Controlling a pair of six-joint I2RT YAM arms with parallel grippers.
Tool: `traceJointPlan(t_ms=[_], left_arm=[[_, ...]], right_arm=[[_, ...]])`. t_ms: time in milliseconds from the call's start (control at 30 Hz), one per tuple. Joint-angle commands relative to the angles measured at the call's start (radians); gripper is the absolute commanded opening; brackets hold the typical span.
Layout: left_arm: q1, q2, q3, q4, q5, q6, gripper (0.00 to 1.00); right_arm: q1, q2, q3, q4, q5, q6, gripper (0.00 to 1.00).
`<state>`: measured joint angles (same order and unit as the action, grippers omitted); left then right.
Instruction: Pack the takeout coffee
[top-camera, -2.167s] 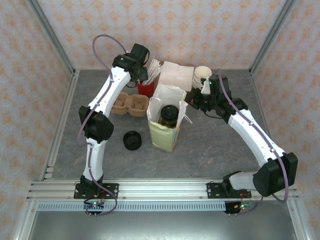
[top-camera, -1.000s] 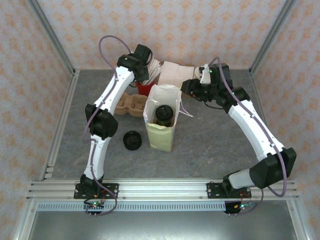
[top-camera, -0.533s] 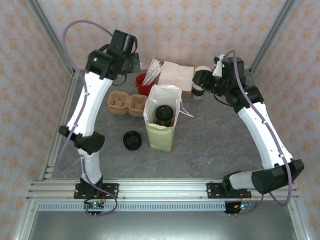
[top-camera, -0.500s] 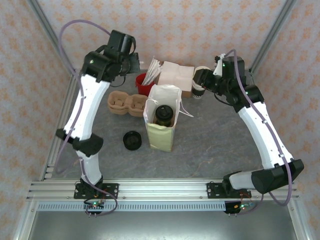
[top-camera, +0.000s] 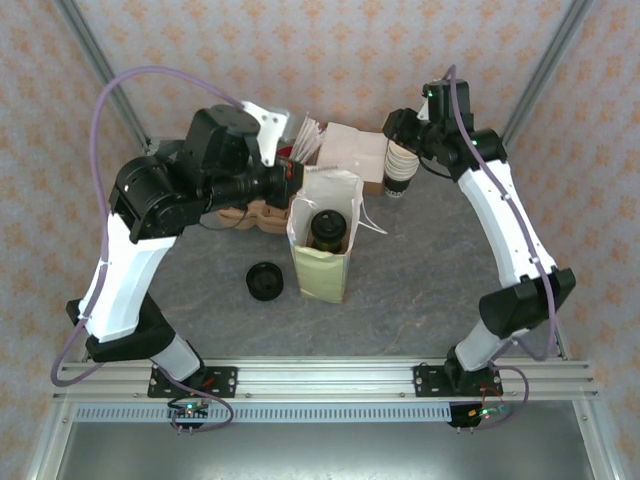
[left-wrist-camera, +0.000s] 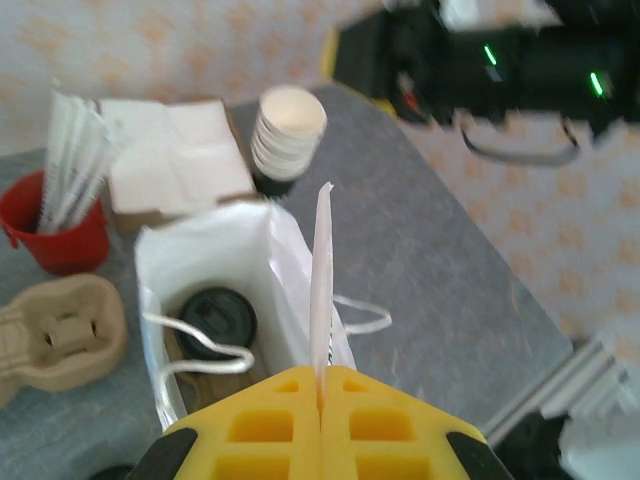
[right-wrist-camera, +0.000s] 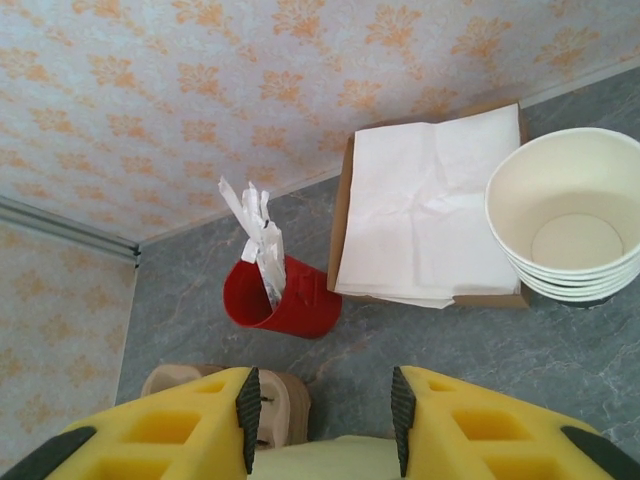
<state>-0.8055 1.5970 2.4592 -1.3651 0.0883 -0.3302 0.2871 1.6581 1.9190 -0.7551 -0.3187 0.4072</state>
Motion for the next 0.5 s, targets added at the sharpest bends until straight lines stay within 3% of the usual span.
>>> traceJointPlan(t_ms=[0,167,300,333,467], left_arm=[[-0.026,-0.025,-0.068,-0.128,0.044,0.053,0.01],[-0.049,-0.039,-0.092,-0.236,0.037,0.132,0.02],[-0.051,-0.028,-0.109,-0.228,0.017,0.164,0.07],[-0.050,-0.015,-0.101,-0.227,0.024,0.159,0.11],[-0.053,0.008,-0.101,-0.204,0.003,0.126,0.42]], right_arm=[[-0.003,0.075,0.107,-0.087,-0.006,0.041,0.41],[-0.003,0.174,0.226,-0.115,-0.024,0.062,0.41],[0.013,0.249,0.321,-0.143,-0.033,0.043,0.40],[0.018,0.266,0.348,-0.156,-0.032,0.034,0.40],[0.050,0.332,0.431,-0.186,0.002,-0.032,0.40]])
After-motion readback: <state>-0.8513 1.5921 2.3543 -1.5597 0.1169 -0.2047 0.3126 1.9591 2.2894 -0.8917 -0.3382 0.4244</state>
